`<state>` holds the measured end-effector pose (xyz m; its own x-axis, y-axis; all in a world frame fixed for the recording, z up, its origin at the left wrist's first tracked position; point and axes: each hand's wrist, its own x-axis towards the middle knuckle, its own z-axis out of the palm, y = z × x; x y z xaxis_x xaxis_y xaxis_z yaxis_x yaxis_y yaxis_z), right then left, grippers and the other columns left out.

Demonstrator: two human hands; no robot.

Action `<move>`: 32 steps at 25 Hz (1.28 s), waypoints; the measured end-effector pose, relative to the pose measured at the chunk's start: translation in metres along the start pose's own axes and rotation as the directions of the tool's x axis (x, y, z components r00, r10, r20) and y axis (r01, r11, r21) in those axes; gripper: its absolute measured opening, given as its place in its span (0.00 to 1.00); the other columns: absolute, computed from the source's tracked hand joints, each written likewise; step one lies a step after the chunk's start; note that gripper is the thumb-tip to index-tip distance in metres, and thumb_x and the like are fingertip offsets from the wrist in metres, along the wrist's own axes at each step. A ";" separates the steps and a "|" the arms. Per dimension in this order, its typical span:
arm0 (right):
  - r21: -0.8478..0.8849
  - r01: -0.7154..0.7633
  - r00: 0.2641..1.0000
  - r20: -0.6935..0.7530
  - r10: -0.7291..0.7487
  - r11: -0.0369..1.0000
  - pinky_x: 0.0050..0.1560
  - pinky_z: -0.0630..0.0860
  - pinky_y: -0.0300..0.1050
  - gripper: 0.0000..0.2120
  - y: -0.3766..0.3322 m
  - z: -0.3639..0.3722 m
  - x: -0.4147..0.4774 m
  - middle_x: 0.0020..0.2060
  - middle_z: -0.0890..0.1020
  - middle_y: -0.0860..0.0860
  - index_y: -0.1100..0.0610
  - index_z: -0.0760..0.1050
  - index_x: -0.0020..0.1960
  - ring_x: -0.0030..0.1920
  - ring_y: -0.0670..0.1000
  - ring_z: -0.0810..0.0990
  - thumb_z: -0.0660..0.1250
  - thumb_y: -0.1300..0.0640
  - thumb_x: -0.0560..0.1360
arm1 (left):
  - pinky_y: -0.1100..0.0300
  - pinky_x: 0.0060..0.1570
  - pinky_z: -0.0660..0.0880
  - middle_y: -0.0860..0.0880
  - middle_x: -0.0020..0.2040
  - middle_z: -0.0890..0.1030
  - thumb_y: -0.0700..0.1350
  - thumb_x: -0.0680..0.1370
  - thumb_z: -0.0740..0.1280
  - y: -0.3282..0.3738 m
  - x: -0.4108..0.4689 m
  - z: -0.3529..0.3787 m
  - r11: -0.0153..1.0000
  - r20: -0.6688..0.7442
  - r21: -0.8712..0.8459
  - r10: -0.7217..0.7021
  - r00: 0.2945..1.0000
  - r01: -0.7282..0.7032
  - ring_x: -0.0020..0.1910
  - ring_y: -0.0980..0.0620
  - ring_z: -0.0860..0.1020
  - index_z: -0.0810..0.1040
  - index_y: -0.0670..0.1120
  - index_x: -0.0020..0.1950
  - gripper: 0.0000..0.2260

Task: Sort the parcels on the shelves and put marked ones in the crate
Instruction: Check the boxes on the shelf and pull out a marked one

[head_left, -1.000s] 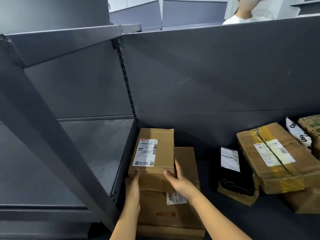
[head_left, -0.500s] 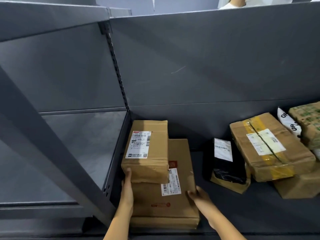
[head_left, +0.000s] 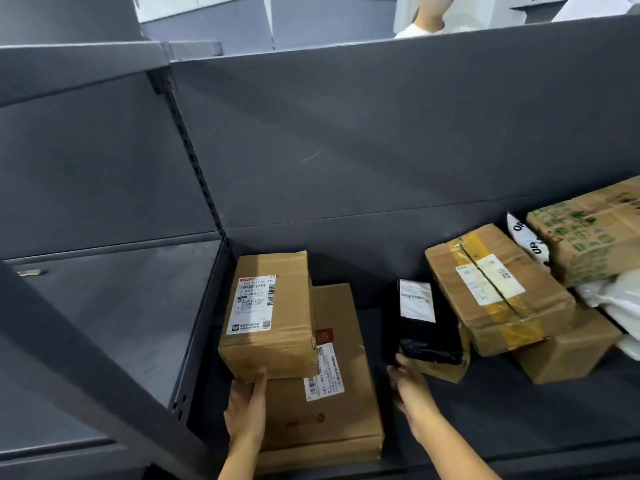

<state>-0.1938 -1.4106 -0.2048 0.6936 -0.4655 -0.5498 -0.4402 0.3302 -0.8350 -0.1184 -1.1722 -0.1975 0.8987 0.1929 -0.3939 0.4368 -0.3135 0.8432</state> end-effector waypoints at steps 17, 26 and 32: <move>0.722 -0.056 0.945 -0.185 0.270 0.689 0.50 0.77 0.47 0.20 -0.036 -0.059 0.012 0.64 0.74 0.58 0.60 0.70 0.66 0.58 0.56 0.77 0.68 0.60 0.75 | 0.48 0.72 0.51 0.37 0.73 0.55 0.44 0.73 0.70 0.032 -0.051 0.026 0.990 -0.211 0.089 -0.090 0.973 0.111 0.73 0.39 0.53 0.57 0.37 0.72 0.33; 0.795 -0.161 0.984 0.172 0.038 0.585 0.42 0.82 0.52 0.20 -0.051 -0.038 -0.041 0.37 0.85 0.60 0.63 0.74 0.61 0.39 0.58 0.84 0.67 0.68 0.69 | 0.54 0.70 0.63 0.47 0.72 0.67 0.53 0.77 0.65 0.042 -0.091 0.086 0.981 0.407 0.007 0.175 0.896 -0.194 0.71 0.49 0.65 0.62 0.45 0.73 0.28; 0.773 -0.047 0.973 0.178 -0.145 0.632 0.52 0.79 0.58 0.29 -0.048 -0.028 -0.058 0.57 0.80 0.63 0.59 0.73 0.64 0.55 0.63 0.80 0.70 0.65 0.62 | 0.69 0.47 0.76 0.54 0.53 0.81 0.37 0.78 0.64 0.072 -0.111 0.095 0.933 0.568 -0.274 0.353 0.744 -0.234 0.51 0.62 0.80 0.76 0.51 0.53 0.10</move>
<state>-0.2289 -1.4227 -0.1336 0.8403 -0.3549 -0.4098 0.1300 0.8658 -0.4833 -0.1829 -1.3044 -0.1283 0.8448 -0.4952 -0.2028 0.1867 -0.0825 0.9789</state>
